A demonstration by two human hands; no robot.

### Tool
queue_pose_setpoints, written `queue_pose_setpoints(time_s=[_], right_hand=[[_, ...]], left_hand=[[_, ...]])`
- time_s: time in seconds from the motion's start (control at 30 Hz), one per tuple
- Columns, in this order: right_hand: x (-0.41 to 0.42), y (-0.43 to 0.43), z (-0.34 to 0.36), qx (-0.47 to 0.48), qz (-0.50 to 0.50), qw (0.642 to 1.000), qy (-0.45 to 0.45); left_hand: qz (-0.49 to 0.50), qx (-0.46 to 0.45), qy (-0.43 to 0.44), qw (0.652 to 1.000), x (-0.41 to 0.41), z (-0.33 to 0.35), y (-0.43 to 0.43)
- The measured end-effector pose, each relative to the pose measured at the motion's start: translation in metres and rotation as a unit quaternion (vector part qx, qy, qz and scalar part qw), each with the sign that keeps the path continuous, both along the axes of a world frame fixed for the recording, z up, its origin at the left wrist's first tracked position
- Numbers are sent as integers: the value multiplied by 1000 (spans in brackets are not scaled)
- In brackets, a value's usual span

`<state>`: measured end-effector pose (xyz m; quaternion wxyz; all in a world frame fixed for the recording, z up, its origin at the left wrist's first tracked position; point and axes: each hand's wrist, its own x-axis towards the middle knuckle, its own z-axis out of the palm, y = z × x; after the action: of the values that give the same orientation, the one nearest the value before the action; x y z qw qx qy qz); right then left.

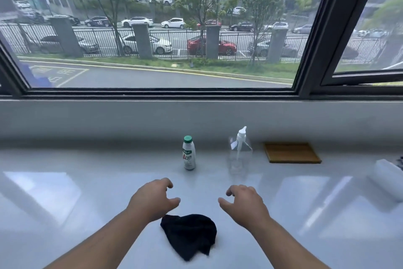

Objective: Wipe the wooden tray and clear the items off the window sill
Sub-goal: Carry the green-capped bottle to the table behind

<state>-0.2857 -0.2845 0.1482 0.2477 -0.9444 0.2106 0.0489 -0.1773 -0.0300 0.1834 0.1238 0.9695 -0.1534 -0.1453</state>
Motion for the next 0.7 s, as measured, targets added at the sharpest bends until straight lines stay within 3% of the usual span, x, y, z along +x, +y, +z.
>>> queue_pose_setpoints(time_s=[0.23, 0.43, 0.57, 0.7], right_hand=[[70, 11, 16, -4, -43, 999, -6], [106, 26, -26, 48, -29, 997, 45], [152, 12, -54, 155, -67, 984, 59], [218, -2, -93, 326, -134, 934, 53]], left_hand=[[-20, -40, -17, 999, 98, 0, 8], [-38, -25, 25, 999, 136, -37, -5], [-26, -23, 36, 999, 169, -56, -24], [29, -47, 51, 997, 210, -80, -56]])
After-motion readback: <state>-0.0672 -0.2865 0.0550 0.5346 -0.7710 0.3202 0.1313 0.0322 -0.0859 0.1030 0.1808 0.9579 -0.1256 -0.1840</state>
